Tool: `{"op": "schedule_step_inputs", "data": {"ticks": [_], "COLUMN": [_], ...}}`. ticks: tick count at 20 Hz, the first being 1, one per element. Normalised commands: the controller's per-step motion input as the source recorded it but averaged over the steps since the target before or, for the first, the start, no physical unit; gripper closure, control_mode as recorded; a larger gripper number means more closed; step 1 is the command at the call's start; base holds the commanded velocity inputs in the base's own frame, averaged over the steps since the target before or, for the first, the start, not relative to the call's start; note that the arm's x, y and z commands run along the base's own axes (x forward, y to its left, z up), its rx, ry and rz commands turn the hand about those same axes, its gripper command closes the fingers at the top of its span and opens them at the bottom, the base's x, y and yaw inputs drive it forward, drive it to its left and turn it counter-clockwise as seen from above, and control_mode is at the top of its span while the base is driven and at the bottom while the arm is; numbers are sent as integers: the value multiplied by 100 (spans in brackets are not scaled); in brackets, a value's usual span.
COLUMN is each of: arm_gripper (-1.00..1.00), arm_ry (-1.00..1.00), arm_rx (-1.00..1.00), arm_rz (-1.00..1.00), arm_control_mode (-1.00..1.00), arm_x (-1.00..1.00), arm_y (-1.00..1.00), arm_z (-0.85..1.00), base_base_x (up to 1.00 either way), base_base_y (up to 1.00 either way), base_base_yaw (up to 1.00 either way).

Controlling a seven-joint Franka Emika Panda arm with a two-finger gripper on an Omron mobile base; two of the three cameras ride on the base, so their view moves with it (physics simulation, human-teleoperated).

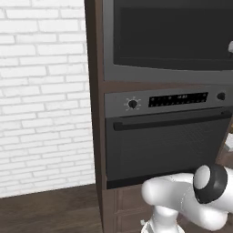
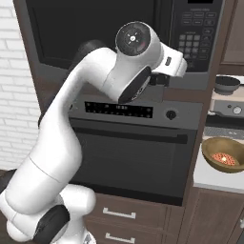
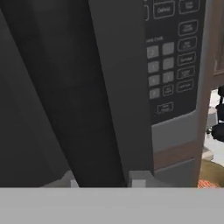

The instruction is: Open the microwave, place the bowl with waffle inside the microwave, then close the microwave door and turn it on.

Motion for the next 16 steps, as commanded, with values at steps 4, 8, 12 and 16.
{"op": "schedule_step_inputs", "data": {"ticks": [4,8,12,16], "arm_gripper": [100,100,100,100], "arm_ry": [0,4,1,0], "arm_rx": [-7,-12,-12,-11], "arm_rz": [-29,-31,-30,-29], "arm_control_mode": [-100,-100,-100,-100], "arm_x": [-100,-100,-100,-100], "arm_y": [49,73,67,67], "arm_z": [0,-1,-11,-12], "base_base_x": [0,0,0,0], "base_base_y": [0,0,0,0], "base_base_yaw": [0,0,0,0]}}
